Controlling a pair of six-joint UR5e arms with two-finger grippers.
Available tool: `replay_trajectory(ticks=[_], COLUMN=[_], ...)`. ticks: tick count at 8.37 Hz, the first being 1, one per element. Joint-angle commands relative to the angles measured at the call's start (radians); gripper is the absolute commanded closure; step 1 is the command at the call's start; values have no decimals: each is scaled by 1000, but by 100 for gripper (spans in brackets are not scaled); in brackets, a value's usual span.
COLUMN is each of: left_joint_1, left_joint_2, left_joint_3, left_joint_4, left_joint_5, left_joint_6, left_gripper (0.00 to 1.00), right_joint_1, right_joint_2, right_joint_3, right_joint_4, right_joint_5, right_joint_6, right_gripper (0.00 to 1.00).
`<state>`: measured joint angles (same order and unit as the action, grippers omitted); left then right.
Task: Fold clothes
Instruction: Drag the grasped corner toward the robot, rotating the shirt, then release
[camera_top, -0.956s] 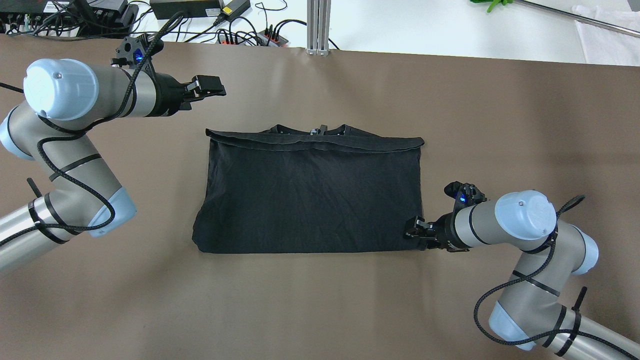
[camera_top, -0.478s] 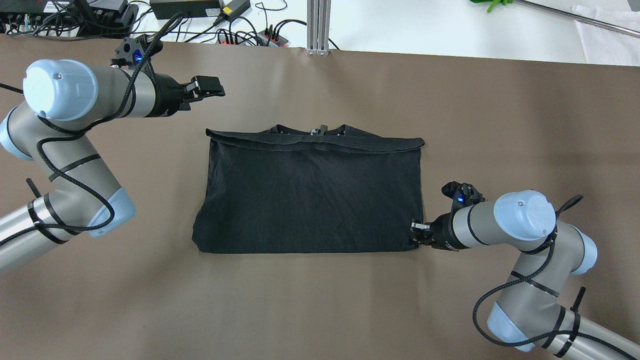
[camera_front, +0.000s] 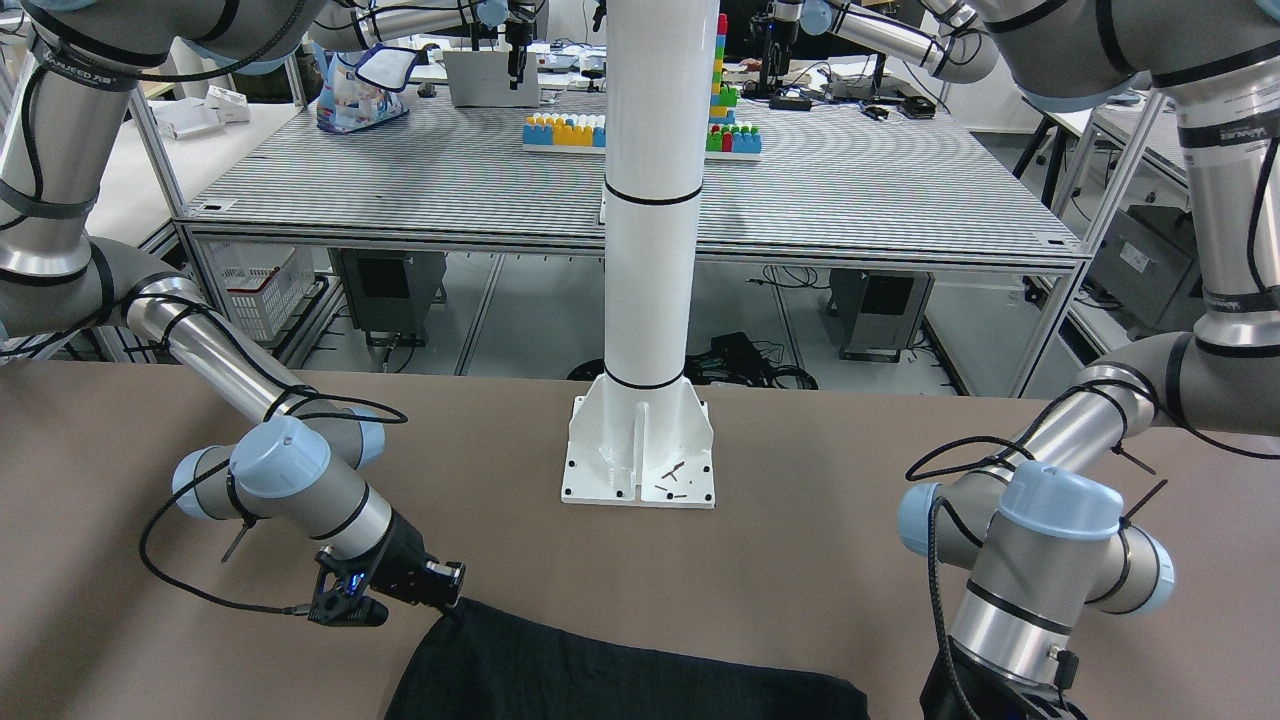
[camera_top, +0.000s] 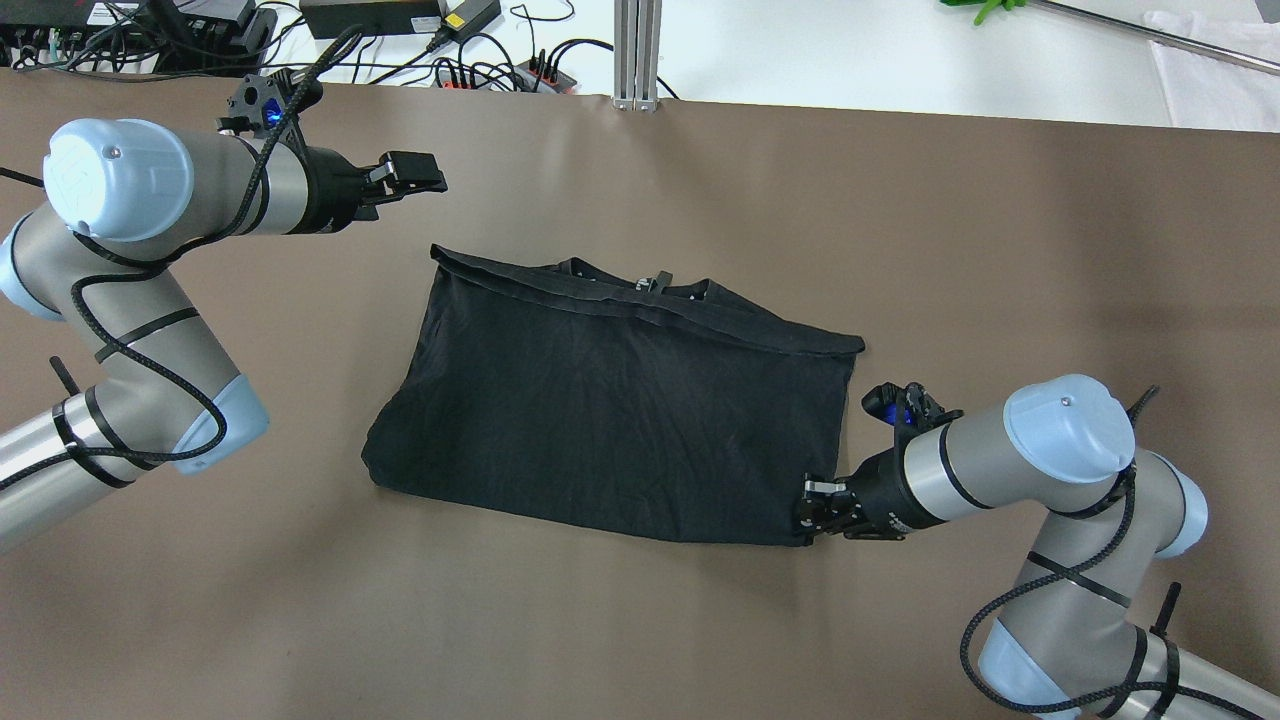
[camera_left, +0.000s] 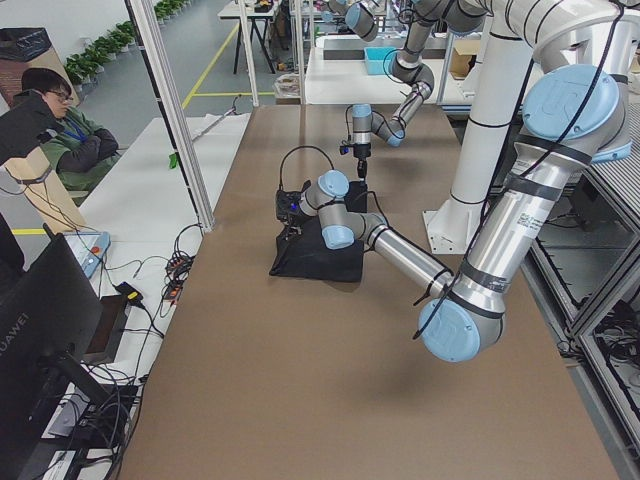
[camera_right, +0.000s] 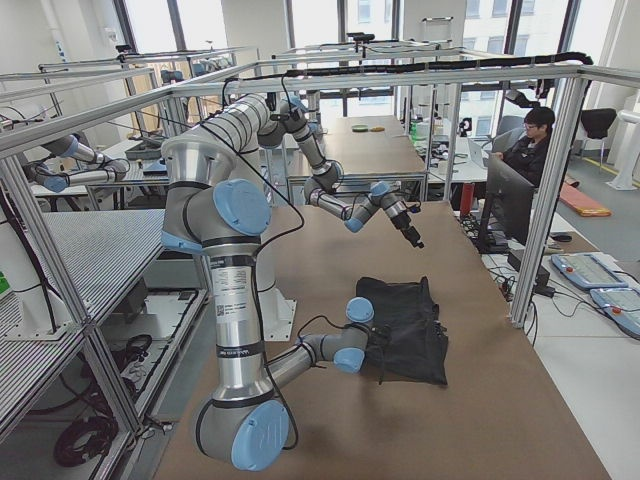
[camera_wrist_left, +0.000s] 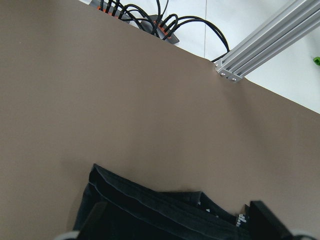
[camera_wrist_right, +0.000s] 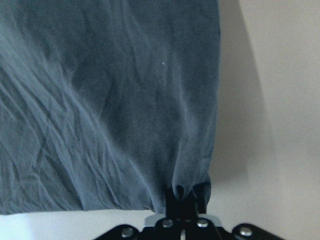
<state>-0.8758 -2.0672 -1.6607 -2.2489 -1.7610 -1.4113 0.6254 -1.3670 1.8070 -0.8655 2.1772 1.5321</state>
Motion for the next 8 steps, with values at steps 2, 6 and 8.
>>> replay_trajectory(ticks=[2, 6, 8], left_joint_1=[0, 1, 9], left_joint_2=[15, 47, 47], left_joint_3=[-2, -1, -2], left_joint_4=[-1, -32, -32], left_joint_5=[34, 32, 31], left_joint_6=[-1, -1, -9], left_gripper=[0, 0, 0], right_joint_1=[-168, -271, -224], right_joint_2=[-43, -40, -41], right_joint_3=[210, 249, 216], right_joint_4=[0, -1, -1], right_joint_5=[115, 75, 35], right_joint_6=[46, 96, 89], right_gripper=[100, 5, 5])
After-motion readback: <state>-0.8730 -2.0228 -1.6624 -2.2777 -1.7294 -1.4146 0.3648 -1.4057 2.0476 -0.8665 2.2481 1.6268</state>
